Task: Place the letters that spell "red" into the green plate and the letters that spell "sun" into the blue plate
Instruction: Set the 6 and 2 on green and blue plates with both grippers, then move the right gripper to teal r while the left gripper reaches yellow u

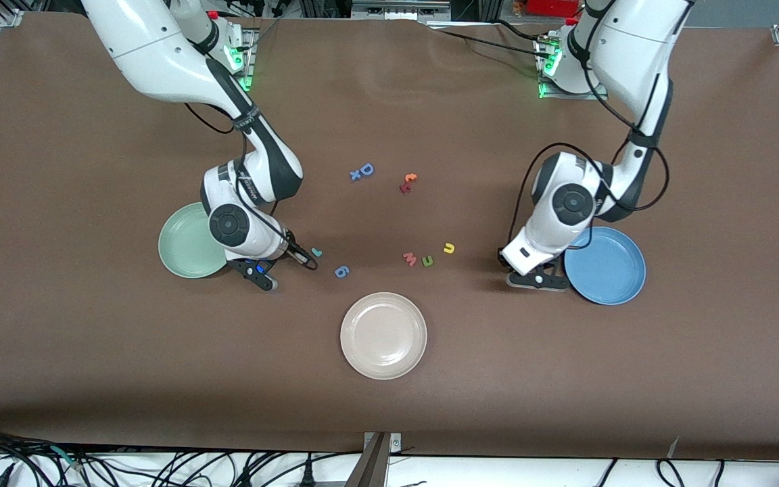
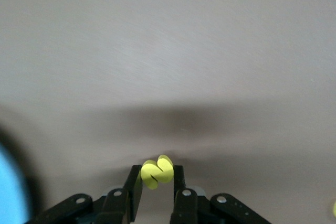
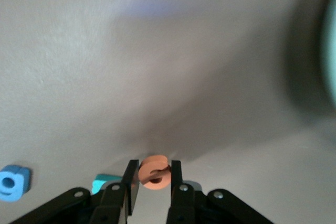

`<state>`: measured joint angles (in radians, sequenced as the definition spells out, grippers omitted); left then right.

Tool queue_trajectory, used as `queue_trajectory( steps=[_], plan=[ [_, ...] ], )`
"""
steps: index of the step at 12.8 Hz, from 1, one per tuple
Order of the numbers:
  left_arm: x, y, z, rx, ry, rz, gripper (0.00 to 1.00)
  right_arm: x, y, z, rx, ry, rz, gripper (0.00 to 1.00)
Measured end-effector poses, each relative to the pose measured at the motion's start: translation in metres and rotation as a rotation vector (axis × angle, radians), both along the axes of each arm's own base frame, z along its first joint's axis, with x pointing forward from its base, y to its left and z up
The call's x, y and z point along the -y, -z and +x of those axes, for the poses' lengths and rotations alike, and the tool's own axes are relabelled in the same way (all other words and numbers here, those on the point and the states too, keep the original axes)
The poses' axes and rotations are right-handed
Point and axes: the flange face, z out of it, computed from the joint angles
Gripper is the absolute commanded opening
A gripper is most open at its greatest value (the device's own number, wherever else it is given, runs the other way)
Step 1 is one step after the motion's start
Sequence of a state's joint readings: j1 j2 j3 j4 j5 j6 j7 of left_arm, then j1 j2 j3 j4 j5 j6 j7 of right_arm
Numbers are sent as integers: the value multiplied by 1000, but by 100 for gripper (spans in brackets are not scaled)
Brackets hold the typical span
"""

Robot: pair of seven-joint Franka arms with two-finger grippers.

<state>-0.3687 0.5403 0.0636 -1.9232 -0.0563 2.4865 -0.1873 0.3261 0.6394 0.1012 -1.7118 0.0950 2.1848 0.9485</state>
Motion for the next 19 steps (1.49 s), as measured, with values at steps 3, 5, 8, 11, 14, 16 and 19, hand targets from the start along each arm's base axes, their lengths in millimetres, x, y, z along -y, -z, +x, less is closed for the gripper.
queue_trajectory(
  steps=[3,5,8,11,14,16,19],
  plan=[
    [-44,-35,15,-40,-27,4,25,65,-59,20,-69,-60,-17,11],
    [-74,-48,16,-79,-40,7,25,126,-70,30,-100,-100,-18,11],
    [-122,-47,17,-127,-31,7,25,205,-41,33,-153,-151,-19,12],
    [-178,-39,15,-149,4,-2,30,245,3,27,-215,-165,1,18],
    [-207,-22,10,-181,36,-10,30,234,27,22,-235,-166,22,99],
    [-209,-11,8,-199,37,-11,49,227,28,22,-235,-171,26,100],
    [-207,-9,8,-201,40,-14,100,207,13,25,-212,-176,45,100]
  ],
)
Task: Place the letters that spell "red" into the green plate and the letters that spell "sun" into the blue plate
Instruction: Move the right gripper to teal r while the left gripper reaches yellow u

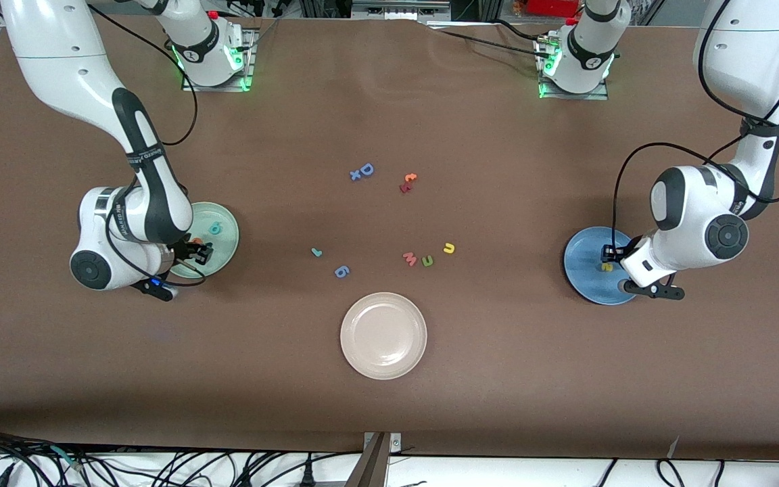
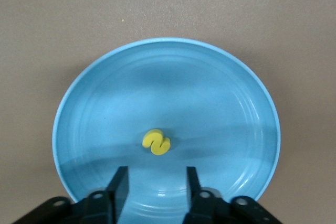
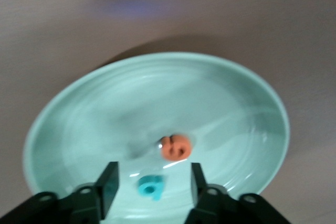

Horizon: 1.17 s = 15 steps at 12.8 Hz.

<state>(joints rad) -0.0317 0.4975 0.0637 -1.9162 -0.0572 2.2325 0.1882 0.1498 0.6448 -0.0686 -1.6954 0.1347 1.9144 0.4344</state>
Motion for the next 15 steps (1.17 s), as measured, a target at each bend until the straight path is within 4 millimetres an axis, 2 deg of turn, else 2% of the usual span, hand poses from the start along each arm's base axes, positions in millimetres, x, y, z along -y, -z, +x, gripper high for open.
queue_trajectory(
  steps=[2,4,5,7,9,10,12,13,14,15],
  plan=[
    [-2,0,0,2,-20,-14,100,-43,-20,0,23,31,14,100],
    [4,-3,2,7,-22,-26,100,-100,-38,-3,60,96,15,100],
    [15,-7,4,11,-10,-35,100,-128,-43,-6,85,129,17,100],
    [39,-19,9,17,3,-51,100,-173,-44,-11,149,171,21,99],
    [70,-32,12,17,-17,-65,100,-212,-33,-18,204,219,21,99],
    [91,-38,12,20,-31,-74,100,-228,-24,-22,221,242,20,99],
    [133,-47,9,19,-75,-90,100,-247,-8,-30,234,268,18,96],
    [157,-49,5,13,-102,-97,100,-251,-3,-32,233,276,15,83],
    [180,-52,0,7,-131,-103,100,-253,2,-34,230,281,12,75],
    [207,-57,-6,4,-161,-105,100,-252,6,-35,225,284,8,72]
  ],
)
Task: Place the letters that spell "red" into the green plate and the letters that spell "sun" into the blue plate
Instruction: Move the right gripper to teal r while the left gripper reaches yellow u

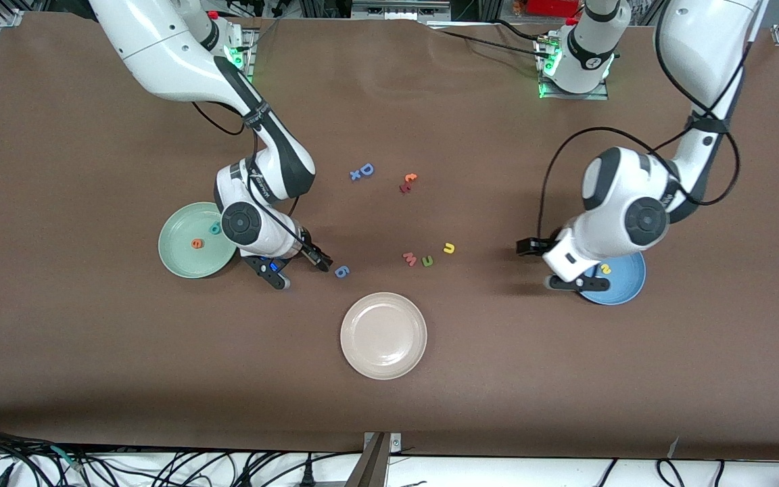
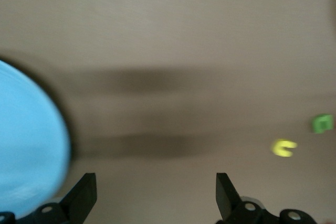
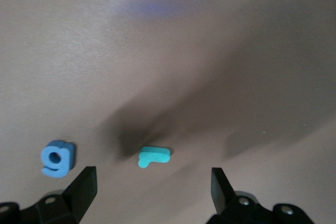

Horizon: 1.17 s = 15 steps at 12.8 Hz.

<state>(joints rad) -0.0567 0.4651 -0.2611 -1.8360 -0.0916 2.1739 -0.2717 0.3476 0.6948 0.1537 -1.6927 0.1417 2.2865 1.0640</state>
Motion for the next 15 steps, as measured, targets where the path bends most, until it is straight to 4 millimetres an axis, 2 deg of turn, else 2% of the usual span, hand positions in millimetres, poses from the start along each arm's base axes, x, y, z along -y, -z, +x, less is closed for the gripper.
queue_trajectory(
  steps=[3,4,6,8,12,15],
  plan=[
    [96,-19,-26,37,-32,66,100,3,9,-3,-11,4,-7,60],
    [123,-24,-35,56,-35,84,100,3,10,-3,-7,6,-5,58],
    [160,-29,-49,72,-51,96,100,4,14,-3,3,9,-3,58],
    [169,-23,-51,64,-55,97,100,4,17,-4,16,13,1,58],
    [172,-8,-40,108,-60,90,100,3,18,-4,23,14,4,54],
    [190,29,-47,168,-82,150,100,2,17,-4,25,14,4,49]
  ],
)
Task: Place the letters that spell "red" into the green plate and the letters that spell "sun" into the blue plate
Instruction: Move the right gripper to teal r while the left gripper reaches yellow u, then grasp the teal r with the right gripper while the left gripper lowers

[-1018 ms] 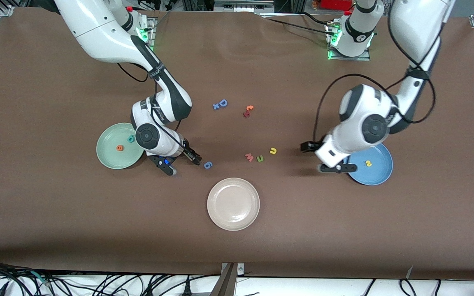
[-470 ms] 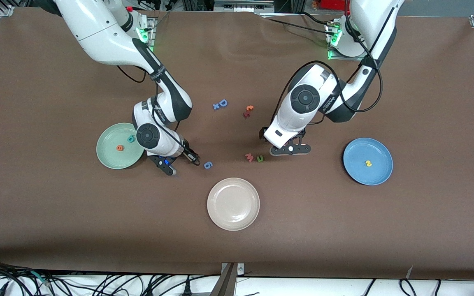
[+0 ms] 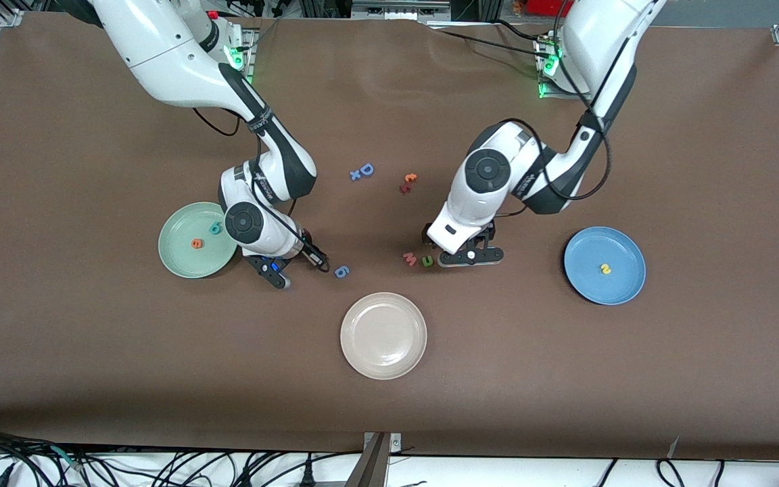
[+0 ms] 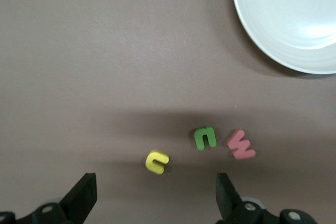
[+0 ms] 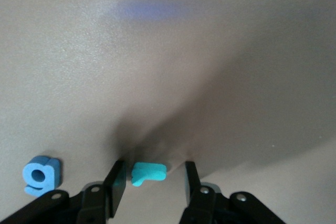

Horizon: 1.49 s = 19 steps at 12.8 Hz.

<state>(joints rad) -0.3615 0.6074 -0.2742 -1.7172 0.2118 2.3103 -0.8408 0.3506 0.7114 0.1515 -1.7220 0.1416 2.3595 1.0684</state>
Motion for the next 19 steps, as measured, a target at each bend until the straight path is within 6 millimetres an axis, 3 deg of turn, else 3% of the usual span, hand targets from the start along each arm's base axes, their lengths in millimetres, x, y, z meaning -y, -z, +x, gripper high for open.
queue_trajectory(
  steps=[3,7,17,19],
  plan=[
    [12,24,-7,3,2,20,100,0,0,0,0,0,0,43],
    [12,25,-6,9,0,16,100,0,-1,0,1,1,0,35],
    [1,49,-20,-3,20,36,100,0,-2,0,-1,1,-1,35],
    [0,54,-23,3,23,25,100,5,-9,2,-23,-4,-16,35]
  ],
)
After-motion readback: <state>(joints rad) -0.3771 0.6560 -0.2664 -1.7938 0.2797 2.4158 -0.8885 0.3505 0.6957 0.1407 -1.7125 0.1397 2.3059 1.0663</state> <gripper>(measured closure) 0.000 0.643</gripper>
